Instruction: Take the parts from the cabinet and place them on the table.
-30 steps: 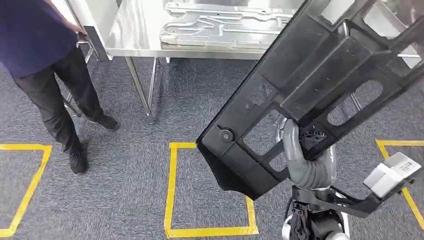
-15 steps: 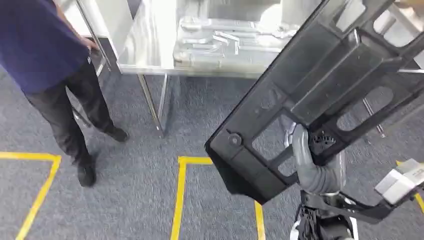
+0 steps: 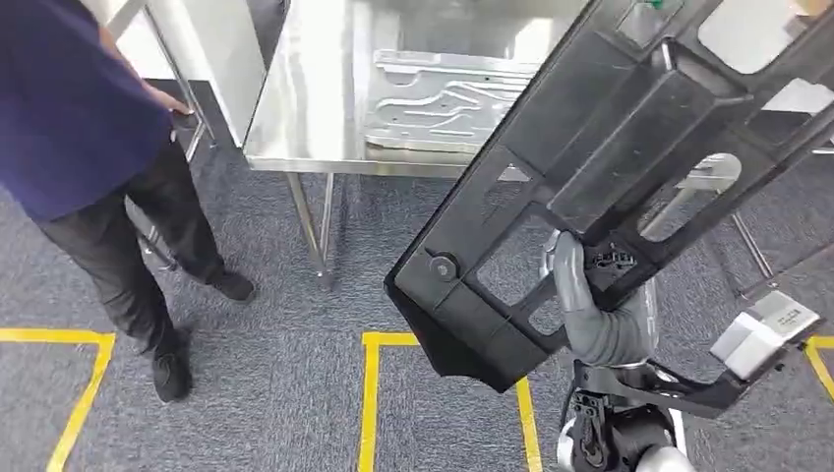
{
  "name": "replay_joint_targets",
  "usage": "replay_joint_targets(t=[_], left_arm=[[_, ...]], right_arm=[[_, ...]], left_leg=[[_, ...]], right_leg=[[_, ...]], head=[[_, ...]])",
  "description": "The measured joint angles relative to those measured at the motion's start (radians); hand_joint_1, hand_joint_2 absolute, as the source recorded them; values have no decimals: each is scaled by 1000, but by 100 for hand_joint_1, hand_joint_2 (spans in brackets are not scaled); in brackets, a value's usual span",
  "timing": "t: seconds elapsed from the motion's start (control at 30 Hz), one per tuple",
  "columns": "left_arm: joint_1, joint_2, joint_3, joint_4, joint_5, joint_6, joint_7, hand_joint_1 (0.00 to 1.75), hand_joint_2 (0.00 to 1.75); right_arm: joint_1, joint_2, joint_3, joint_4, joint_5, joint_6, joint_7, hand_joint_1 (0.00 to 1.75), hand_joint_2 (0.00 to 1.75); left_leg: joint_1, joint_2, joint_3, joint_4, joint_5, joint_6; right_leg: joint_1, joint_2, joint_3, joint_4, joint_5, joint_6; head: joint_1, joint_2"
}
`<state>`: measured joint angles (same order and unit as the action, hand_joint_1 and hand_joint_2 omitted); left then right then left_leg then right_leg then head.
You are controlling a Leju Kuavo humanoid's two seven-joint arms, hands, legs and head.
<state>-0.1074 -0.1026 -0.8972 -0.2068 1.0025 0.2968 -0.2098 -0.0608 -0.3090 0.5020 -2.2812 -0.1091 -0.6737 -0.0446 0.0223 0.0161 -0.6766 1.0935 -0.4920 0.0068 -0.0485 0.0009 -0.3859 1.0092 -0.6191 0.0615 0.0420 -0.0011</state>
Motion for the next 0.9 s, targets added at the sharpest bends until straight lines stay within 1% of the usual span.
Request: replay_joint_targets(t=[0.03, 0.07, 0.1, 0.13, 0.17, 0.2, 0.23, 0.27, 0.3, 0.33, 0.37, 0.4, 0.43, 0.47, 0.5, 0.53, 0.57, 0.6, 0.63, 0.67, 0.7, 0.73, 0.77, 0.8, 0.83, 0.87, 0.9], left_arm=[[1, 0, 0, 0, 3, -1, -6, 0, 175], [2, 0, 0, 0, 8, -1, -9, 0, 175], [3, 0, 0, 0, 11, -1, -10, 0, 175], [4, 0, 0, 1, 19, -1, -11, 0, 175], [4, 1, 0, 2, 21, -1, -11, 0, 175], [4, 1, 0, 2, 26, -1, -11, 0, 175], [4, 1, 0, 3, 28, -1, -10, 0, 175], [3, 1, 0, 3, 31, -1, -9, 0, 175], [3, 2, 0, 4, 35, -1, -7, 0, 175], [4, 2, 0, 4, 37, -1, -7, 0, 175], [2, -5, 0, 4, 39, -1, -6, 0, 175], [0, -3, 1, 5, 40, 1, -5, 0, 175], [-3, -5, 1, 4, 41, 0, -4, 0, 175], [-7, -5, 1, 3, 41, -2, -5, 0, 175], [-13, -7, 1, 3, 41, -2, -5, 0, 175], [-17, -6, 2, 3, 41, -2, -5, 0, 175], [-18, -6, 2, 3, 41, -2, -6, 0, 175], [-19, -4, 2, 3, 41, -2, -6, 0, 175], [-17, -3, 3, 3, 41, -2, -6, 0, 175], [-14, -2, 3, 3, 41, -2, -5, 0, 175], [-8, 1, 3, 4, 42, -2, -4, 0, 175], [-4, 3, 3, 4, 41, -2, -4, 0, 175], [-2, 4, 3, 5, 41, -2, -4, 0, 175], [-2, 6, 3, 5, 41, -2, -4, 0, 175], [-1, 9, 3, 5, 42, -2, -4, 0, 175], [2, 9, 3, 5, 42, -2, -4, 0, 175], [0, 11, 3, 5, 42, -2, -4, 0, 175]], right_arm=[[-13, -2, 3, 4, 1, 3, 1, 175, 175], [-23, -2, 4, 6, 2, 5, 2, 175, 175], [-33, -2, 5, 10, 3, 9, 3, 175, 175], [-44, -1, 11, 17, 5, 12, 9, 175, 175], [-53, -1, 16, 23, 7, 13, 14, 175, 175], [-62, 0, 23, 29, 10, 14, 16, 175, 175], [-68, 0, 29, 35, 13, 14, 16, 175, 175], [-75, 1, 36, 39, 15, 14, 16, 175, 175], [-82, 2, 44, 46, 14, 11, 16, 175, 175], [-85, 3, 49, 50, 14, 10, 16, 175, 175], [-80, 4, 54, 55, 14, 10, 16, 175, 175], [-85, 5, 60, 60, 12, 10, 17, 175, 175], [-94, 5, 64, 61, 11, 10, 17, 175, 175], [-99, 5, 70, 63, 12, 10, 17, 175, 175], [-100, 5, 72, 64, 13, 10, 16, 175, 175], [-100, 9, 75, 64, 12, 10, 16, 175, 175], [-103, 13, 80, 67, 12, 10, 16, 175, 175], [-108, 15, 85, 70, 12, 10, 16, 175, 175], [-112, 16, 91, 74, 12, 10, 16, 175, 175], [-112, 16, 94, 77, 12, 10, 16, 175, 175], [-112, 17, 96, 80, 12, 10, 16, 175, 175], [-112, 18, 98, 84, 12, 10, 16, 175, 175], [-112, 19, 100, 88, 12, 10, 16, 175, 175], [-113, 19, 103, 91, 12, 10, 16, 175, 175], [-113, 19, 105, 93, 12, 10, 16, 175, 175], [-113, 19, 107, 97, 12, 10, 16, 175, 175], [-112, 19, 109, 99, 12, 10, 16, 175, 175]], left_leg=[[-1, 2, 18, -8, -10, 5], [-3, 4, 34, -16, -18, 7], [-5, 6, 51, -25, -26, 8], [-11, 8, 80, -37, -40, 11], [-16, 8, 104, -45, -51, 14], [-23, 8, 132, -52, -65, 16], [-29, 7, 155, -56, -76, 17], [-36, 6, 181, -61, -91, 17], [-48, 7, 217, -68, -111, 18], [-48, 11, 227, -76, -121, 21], [-50, 11, 245, -73, -133, 18], [-38, 8, 246, -88, -139, 14], [-31, 8, 248, -97, -142, 9], [-32, 10, 258, -90, -130, 7], [-34, 9, 263, -87, -122, 0], [-36, -1, 254, -56, -120, -1], [-35, -19, 226, -5, -111, -11], [-30, -23, 173, 68, -119, -18], [-26, -24, 121, 124, -142, -25], [-21, -24, 72, 161, -179, -33], [-16, -22, 37, 171, -207, -39], [-10, -20, 14, 155, -212, -46], [-5, -18, 4, 114, -191, -55], [0, -14, 3, 54, -135, -64], [5, -8, 2, -8, -42, -71], [3, 4, -5, -17, 63, -70], [-2, 1, -6, -16, 18, -44]], right_leg=[[1, -1, -42, 78, 26, -3], [5, 0, -88, 149, 27, -8], [10, -1, -137, 209, 5, -14], [18, -1, -200, 271, -55, -14], [24, -1, -234, 288, -102, -22], [31, 0, -257, 280, -129, -35], [37, 0, -266, 260, -127, -45], [45, 1, -269, 217, -98, -61], [61, 6, -268, 135, 9, -84], [74, 13, -270, 81, 107, -105], [92, 42, -286, 69, 188, -123], [93, 40, -276, 58, 184, -135], [99, 38, -261, 40, 173, -140], [106, 32, -248, 16, 165, -146], [102, 31, -229, -5, 165, -148], [92, 23, -198, -29, 163, -136], [88, 22, -177, -44, 158, -133], [82, 15, -161, -52, 149, -134], [77, 13, -148, -53, 137, -127], [71, 11, -132, -53, 122, -119], [66, 11, -115, -53, 107, -111], [59, 11, -93, -52, 90, -103], [52, 11, -70, -51, 71, -94], [45, 11, -45, -47, 49, -86], [40, 10, -26, -41, 27, -76], [41, 9, -9, -31, 4, -65], [40, 11, -15, -28, -4, -60]], head=[[15, 0], [24, 0], [30, 0], [38, 0], [43, 0], [47, 0], [53, 0], [58, 0], [64, 0], [65, 0], [40, 0], [26, 0], [34, 0], [43, 0], [45, 0], [54, 0], [51, 0], [42, 0], [40, 0], [34, 0], [31, 0], [28, 0], [26, 0], [24, 0], [18, 0], [6, 0], [-5, 0]])
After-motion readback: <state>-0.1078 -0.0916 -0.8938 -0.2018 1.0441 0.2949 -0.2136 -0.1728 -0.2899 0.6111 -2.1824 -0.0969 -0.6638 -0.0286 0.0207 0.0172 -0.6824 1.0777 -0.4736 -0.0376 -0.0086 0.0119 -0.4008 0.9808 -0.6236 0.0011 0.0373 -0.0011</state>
